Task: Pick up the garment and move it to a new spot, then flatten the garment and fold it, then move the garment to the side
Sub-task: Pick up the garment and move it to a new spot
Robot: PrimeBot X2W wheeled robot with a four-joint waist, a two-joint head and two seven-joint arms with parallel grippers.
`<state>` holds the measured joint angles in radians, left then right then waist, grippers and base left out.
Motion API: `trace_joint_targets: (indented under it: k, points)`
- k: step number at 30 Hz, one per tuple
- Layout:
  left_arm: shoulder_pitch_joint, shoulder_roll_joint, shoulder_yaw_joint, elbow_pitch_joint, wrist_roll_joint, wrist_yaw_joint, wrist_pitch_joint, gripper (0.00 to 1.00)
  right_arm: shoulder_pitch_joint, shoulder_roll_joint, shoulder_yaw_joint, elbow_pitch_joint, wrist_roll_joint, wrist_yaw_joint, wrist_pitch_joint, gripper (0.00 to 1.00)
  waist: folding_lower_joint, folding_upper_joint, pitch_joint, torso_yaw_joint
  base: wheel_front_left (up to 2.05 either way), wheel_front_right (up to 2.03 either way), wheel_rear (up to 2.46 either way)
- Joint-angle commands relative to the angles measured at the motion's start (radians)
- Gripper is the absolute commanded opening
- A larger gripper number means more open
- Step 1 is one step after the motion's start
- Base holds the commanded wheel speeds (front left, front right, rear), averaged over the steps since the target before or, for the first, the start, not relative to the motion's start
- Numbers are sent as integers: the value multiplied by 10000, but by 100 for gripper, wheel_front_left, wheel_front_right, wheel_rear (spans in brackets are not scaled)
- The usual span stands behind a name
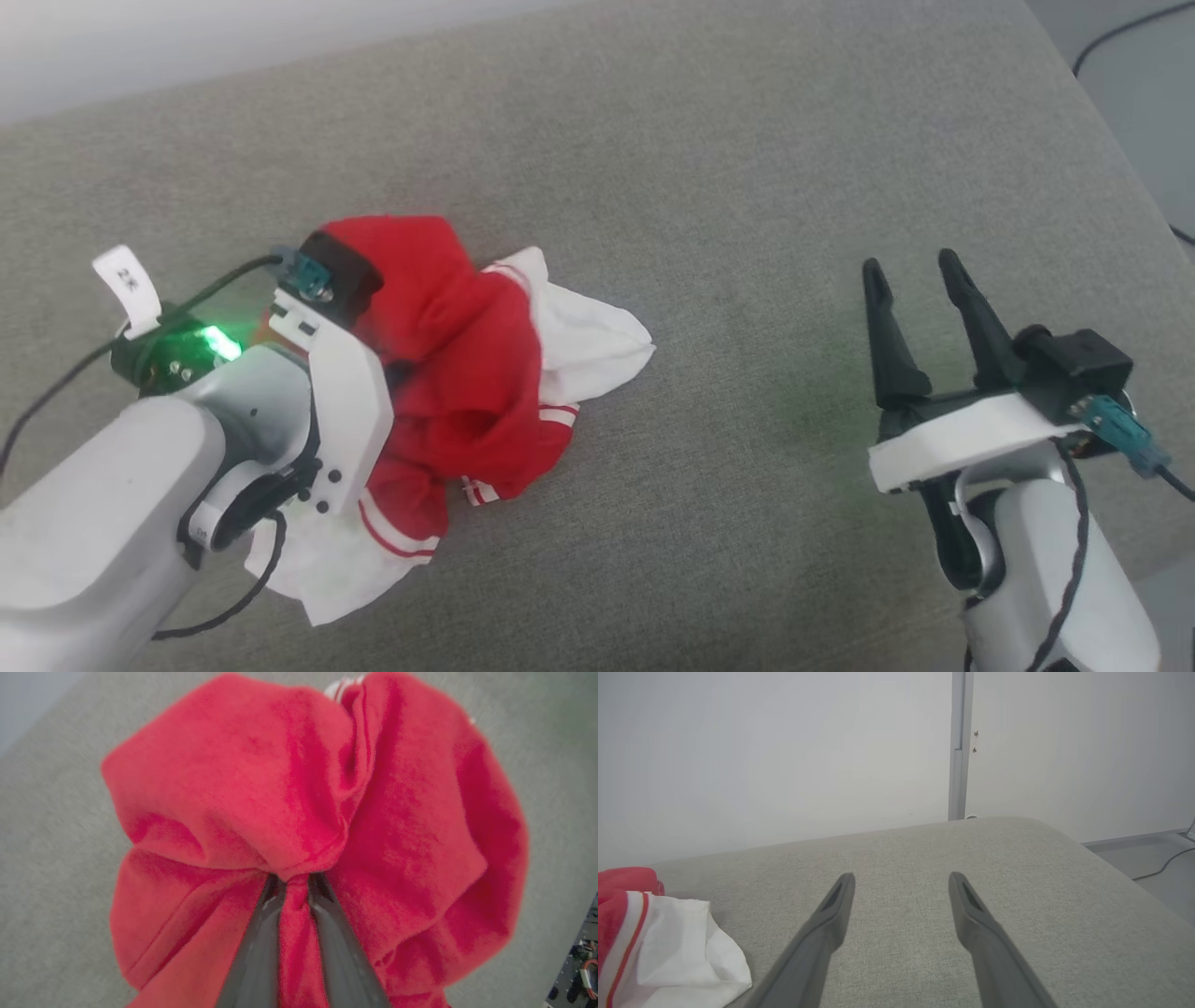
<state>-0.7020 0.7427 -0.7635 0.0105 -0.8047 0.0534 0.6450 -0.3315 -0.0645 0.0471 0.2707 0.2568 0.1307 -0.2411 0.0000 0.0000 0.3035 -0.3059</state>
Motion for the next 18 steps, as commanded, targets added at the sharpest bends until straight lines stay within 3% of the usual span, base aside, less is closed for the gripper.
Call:
trace_joint_targets:
  k: [1,12,13,14,15,18]
  points:
    - [101,-90,-39,255,39,-90,-88,0,-129,36,64,43,49,0,-97,100,0,0,123,-80,0,0,0]
    - [-107,-999,-575,3094,-71,-1014,-513,0,-517,115,410,531,36,0,-229,100,0,0,188,15,0,0,0]
    - [-164,-1075,-578,3225,-76,-1085,-589,5,-515,116,410,562,29,0,-232,100,0,0,125,64,0,0,0]
    - [-236,-1149,-565,3304,-95,-1148,-692,40,-492,115,405,594,3,0,-238,100,0,0,45,127,0,0,0]
    - [-299,-1220,-526,3361,-140,-1194,-804,99,-459,101,391,625,-16,0,-243,100,0,0,-50,198,0,0,0]
    - [-481,-1376,-313,3339,-273,-1295,-1256,100,-251,-66,322,691,-70,0,-243,100,0,0,-485,551,0,0,0]
